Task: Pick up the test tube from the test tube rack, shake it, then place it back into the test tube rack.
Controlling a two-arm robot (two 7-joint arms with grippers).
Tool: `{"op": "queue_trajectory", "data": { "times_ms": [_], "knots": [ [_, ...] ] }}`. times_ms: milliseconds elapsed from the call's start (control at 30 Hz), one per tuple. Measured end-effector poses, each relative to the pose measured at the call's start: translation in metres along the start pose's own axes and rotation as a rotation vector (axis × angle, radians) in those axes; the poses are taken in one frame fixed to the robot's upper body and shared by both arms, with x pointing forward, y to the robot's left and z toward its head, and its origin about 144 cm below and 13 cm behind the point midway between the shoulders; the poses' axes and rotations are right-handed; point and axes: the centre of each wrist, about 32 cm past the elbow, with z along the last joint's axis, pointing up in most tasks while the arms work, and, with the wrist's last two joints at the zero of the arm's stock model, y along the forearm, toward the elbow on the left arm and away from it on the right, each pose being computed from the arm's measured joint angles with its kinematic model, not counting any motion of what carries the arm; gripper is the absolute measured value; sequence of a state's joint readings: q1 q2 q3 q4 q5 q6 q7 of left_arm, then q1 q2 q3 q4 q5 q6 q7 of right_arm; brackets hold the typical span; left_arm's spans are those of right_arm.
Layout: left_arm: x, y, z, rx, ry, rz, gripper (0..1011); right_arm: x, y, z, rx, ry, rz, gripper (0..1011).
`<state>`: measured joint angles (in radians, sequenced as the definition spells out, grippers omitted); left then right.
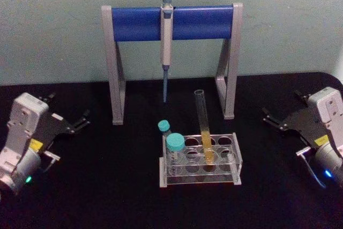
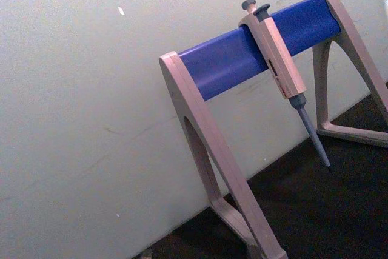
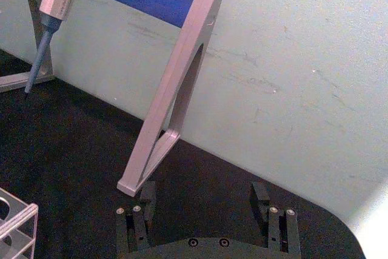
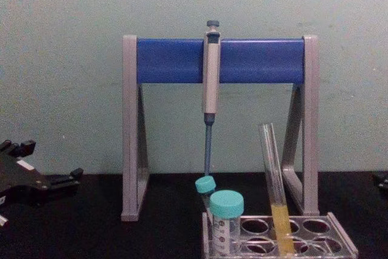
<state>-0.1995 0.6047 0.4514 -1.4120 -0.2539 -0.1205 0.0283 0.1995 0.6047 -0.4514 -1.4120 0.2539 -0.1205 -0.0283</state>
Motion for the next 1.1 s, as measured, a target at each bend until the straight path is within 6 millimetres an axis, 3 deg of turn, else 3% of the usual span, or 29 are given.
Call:
{"op": "queue_trajectory", "data": {
  "times_ms": [1100],
  "knots": [
    [0.0,0.0,0.0,0.0,0.0,0.0,1001,0.0,0.0,0.0,0.0,0.0,0.0,1000]
  ]
}}
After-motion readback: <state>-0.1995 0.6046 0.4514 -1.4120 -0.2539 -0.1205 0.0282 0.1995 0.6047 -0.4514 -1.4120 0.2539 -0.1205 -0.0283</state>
